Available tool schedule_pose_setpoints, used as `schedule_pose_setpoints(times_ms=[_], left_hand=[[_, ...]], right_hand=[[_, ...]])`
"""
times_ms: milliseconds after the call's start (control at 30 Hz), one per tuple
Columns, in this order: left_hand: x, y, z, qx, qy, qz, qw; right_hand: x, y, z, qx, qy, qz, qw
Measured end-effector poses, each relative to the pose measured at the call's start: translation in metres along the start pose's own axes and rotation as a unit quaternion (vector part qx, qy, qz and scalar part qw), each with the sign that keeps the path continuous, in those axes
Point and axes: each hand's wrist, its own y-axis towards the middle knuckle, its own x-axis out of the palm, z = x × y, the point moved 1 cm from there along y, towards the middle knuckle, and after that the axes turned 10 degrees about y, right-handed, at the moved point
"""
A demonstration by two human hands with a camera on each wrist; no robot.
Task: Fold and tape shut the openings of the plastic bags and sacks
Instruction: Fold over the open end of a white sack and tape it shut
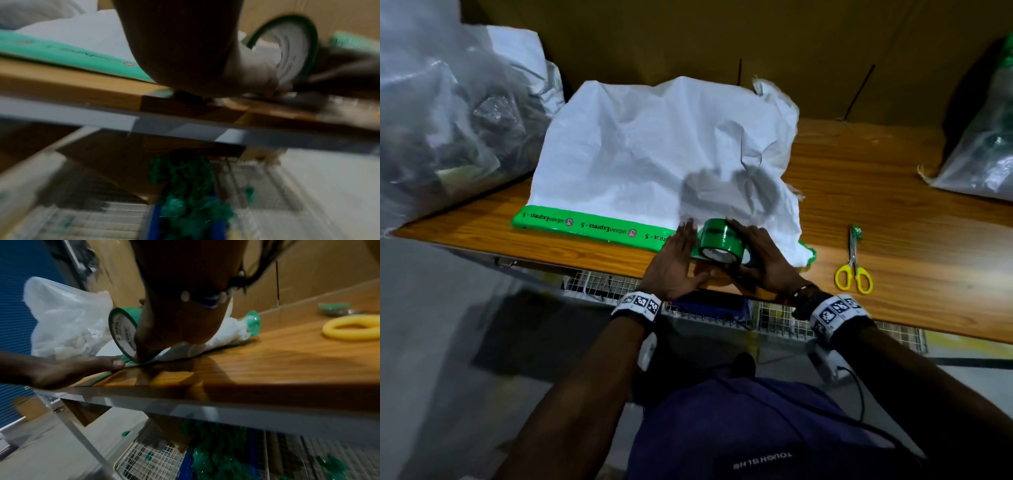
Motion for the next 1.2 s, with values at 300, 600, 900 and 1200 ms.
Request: schedule_pose_setpoints(times_ms=[300,600,900,1200], left_hand=[[-0.005,0.001,0.003,0.000,0.005,-0.011,1.000],[0.005,0.016,0.064,0.009,0.012,0.015,1.000],[0.011,0.017,0.067,0.016,0.035,0.001,0.999],[0.008,0.020,0.059,0.029,0.048,0.001,0.998]], right_hand=[[-0.059,-0.001,-0.012,-0.020,-0.144,-0.092,0.985],[-0.051,-0.028,0.007,0.047,0.161,-0.026,0.985],[-0.106,-0.024,0.003,0.005,-0.109,-0.098,0.989],[-0.069,-0.043,0.021,0.046,0.061,0.000,0.997]])
